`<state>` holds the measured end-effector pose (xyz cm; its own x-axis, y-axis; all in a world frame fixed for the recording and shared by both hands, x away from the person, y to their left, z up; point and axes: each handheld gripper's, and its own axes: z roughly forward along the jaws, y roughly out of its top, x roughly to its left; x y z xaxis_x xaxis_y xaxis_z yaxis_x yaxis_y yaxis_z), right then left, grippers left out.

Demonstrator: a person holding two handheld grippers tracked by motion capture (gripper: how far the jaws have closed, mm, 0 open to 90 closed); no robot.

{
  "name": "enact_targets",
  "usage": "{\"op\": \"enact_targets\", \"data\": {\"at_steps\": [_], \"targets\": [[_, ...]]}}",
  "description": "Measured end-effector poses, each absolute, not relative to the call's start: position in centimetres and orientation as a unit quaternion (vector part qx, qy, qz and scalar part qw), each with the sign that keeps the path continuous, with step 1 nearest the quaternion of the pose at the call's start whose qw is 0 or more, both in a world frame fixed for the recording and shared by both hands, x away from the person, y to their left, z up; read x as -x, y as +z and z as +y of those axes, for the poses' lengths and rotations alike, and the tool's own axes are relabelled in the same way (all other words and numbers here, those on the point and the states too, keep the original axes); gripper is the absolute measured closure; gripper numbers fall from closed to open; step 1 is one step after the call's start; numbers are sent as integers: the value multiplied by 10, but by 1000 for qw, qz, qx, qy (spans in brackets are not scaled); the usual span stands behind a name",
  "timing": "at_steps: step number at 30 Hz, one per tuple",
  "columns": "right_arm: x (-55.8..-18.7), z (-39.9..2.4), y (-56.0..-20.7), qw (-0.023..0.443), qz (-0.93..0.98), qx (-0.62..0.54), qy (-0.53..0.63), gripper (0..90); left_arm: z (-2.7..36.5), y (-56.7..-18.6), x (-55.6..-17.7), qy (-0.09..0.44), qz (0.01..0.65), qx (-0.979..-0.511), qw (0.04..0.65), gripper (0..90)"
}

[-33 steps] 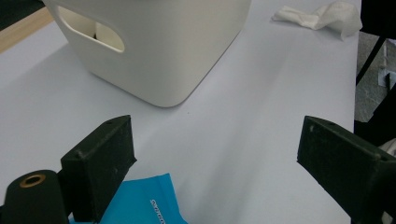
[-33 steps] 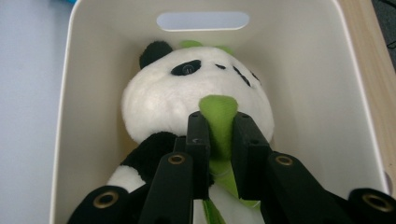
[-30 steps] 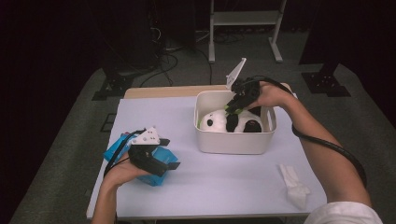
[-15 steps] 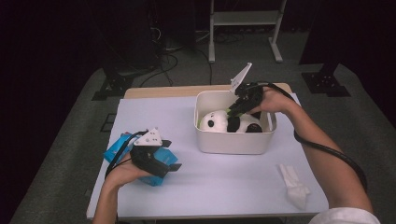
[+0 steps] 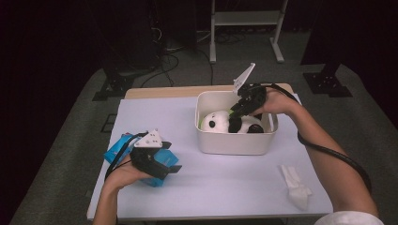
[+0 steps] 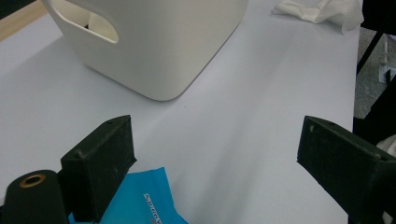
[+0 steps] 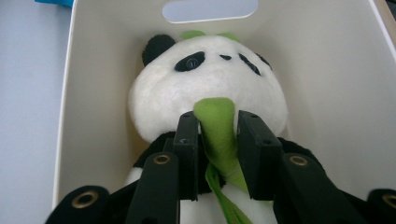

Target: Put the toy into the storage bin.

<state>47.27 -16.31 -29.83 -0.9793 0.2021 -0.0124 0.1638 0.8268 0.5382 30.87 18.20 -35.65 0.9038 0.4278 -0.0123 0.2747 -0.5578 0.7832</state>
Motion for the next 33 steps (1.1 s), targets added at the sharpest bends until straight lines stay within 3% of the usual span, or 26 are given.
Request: {"op": "enact_targets", "data": {"at_steps": [33], "targets": [[-439,-213,-270,55,941,-125,310,628,179,-357,-307,87,196,-880,423,98]]}}
